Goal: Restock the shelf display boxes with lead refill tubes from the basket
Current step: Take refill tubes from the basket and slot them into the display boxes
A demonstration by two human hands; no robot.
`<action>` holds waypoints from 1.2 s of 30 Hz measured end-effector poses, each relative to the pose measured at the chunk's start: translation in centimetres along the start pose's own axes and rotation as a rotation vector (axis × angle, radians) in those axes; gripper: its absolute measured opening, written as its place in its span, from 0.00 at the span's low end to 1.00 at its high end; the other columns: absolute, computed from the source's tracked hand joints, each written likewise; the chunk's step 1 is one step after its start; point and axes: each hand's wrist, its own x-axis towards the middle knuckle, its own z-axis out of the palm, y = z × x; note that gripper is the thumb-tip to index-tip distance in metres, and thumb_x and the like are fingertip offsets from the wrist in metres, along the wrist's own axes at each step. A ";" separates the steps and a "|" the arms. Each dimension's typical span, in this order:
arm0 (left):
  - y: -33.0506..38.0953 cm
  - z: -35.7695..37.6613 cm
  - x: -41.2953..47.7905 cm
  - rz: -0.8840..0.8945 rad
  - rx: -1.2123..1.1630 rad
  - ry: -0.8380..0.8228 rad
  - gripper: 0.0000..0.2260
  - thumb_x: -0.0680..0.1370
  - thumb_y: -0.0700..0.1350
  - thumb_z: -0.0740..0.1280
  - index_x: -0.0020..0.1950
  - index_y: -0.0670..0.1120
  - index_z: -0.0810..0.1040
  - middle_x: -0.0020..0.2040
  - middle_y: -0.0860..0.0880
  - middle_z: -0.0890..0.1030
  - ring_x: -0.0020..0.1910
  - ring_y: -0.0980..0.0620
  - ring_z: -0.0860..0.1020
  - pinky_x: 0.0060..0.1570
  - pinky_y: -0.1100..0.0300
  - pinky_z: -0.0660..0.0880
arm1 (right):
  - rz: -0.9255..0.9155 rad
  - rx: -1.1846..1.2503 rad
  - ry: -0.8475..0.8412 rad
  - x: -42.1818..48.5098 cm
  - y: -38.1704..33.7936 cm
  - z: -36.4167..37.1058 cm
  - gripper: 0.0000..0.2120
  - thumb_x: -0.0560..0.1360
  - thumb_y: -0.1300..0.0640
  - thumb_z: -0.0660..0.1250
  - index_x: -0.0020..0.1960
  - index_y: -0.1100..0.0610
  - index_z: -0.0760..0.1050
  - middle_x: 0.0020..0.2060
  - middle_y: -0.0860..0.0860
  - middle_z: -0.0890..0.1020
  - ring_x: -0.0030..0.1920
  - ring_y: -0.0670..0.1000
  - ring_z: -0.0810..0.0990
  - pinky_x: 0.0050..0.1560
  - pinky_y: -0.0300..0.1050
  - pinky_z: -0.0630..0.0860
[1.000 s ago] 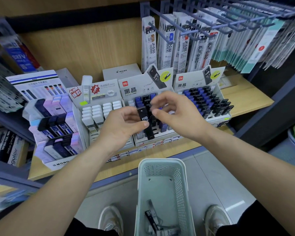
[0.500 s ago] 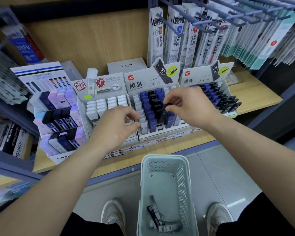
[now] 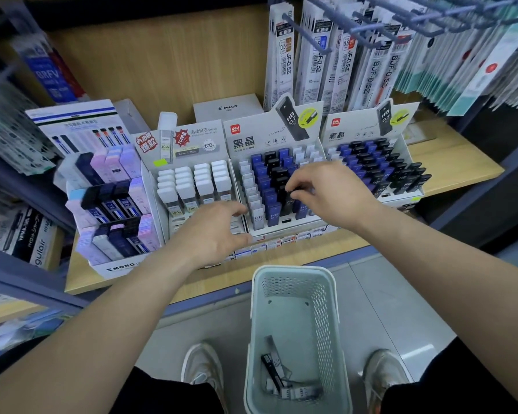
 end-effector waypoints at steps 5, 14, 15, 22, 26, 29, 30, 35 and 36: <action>-0.3 -0.3 -0.6 0.000 -0.072 0.056 0.21 0.76 0.52 0.73 0.68 0.53 0.76 0.65 0.54 0.78 0.59 0.52 0.77 0.59 0.57 0.72 | -0.027 -0.104 0.016 -0.4 -0.1 0.7 0.09 0.78 0.56 0.69 0.57 0.51 0.83 0.55 0.47 0.79 0.54 0.49 0.77 0.47 0.42 0.71; -0.2 3.3 -6.1 0.043 -0.180 0.006 0.08 0.75 0.50 0.73 0.51 0.56 0.78 0.50 0.56 0.81 0.46 0.54 0.79 0.49 0.57 0.75 | 0.138 0.190 0.024 -8.5 -1.2 0.5 0.05 0.74 0.55 0.73 0.43 0.46 0.79 0.41 0.42 0.80 0.41 0.42 0.79 0.40 0.31 0.72; -0.3 4.4 -6.7 0.051 -0.171 -0.018 0.08 0.75 0.50 0.73 0.52 0.56 0.78 0.51 0.55 0.81 0.46 0.54 0.79 0.48 0.58 0.74 | 0.177 0.197 -0.012 -10.1 -0.9 1.6 0.05 0.74 0.55 0.73 0.44 0.46 0.79 0.41 0.42 0.80 0.41 0.43 0.79 0.41 0.32 0.73; -3.5 15.6 -10.7 -0.124 -0.173 -0.248 0.26 0.76 0.52 0.73 0.71 0.50 0.70 0.63 0.50 0.76 0.53 0.52 0.75 0.60 0.52 0.74 | 0.467 0.202 -0.314 -20.8 2.7 13.1 0.11 0.75 0.53 0.73 0.56 0.50 0.79 0.49 0.45 0.81 0.44 0.47 0.80 0.51 0.43 0.77; -4.8 20.7 -11.4 -0.274 -0.186 -0.279 0.34 0.76 0.54 0.72 0.77 0.45 0.62 0.72 0.46 0.71 0.65 0.47 0.75 0.65 0.53 0.72 | 0.503 0.244 -0.419 -23.0 2.8 18.9 0.14 0.76 0.53 0.71 0.61 0.52 0.78 0.53 0.49 0.81 0.47 0.49 0.80 0.53 0.44 0.77; -5.6 23.1 -11.1 -0.328 -0.223 -0.347 0.26 0.77 0.53 0.72 0.70 0.43 0.71 0.64 0.44 0.78 0.62 0.45 0.77 0.60 0.54 0.74 | 0.509 0.302 -0.501 -22.1 2.0 23.0 0.18 0.77 0.53 0.70 0.66 0.54 0.75 0.56 0.51 0.80 0.49 0.50 0.80 0.55 0.45 0.77; -5.7 23.6 -11.0 -0.329 -0.270 -0.380 0.22 0.77 0.52 0.72 0.66 0.44 0.74 0.60 0.46 0.81 0.59 0.46 0.79 0.59 0.54 0.75 | 0.527 0.309 -0.531 -21.8 1.8 24.3 0.20 0.77 0.52 0.70 0.67 0.55 0.74 0.57 0.52 0.80 0.50 0.50 0.80 0.55 0.44 0.77; -6.3 24.7 -10.6 -0.305 -0.308 -0.378 0.15 0.77 0.50 0.73 0.60 0.47 0.77 0.49 0.51 0.81 0.47 0.52 0.78 0.45 0.59 0.73 | 0.741 0.391 -0.661 -20.0 2.8 30.0 0.30 0.78 0.46 0.67 0.75 0.59 0.66 0.66 0.56 0.75 0.63 0.57 0.76 0.63 0.47 0.74; -6.4 24.7 -10.3 -0.307 -0.319 -0.362 0.13 0.77 0.49 0.72 0.59 0.47 0.77 0.47 0.52 0.80 0.45 0.52 0.78 0.43 0.60 0.71 | 0.774 0.381 -0.693 -19.8 3.2 31.0 0.32 0.77 0.46 0.68 0.75 0.58 0.65 0.67 0.56 0.74 0.64 0.57 0.76 0.63 0.47 0.73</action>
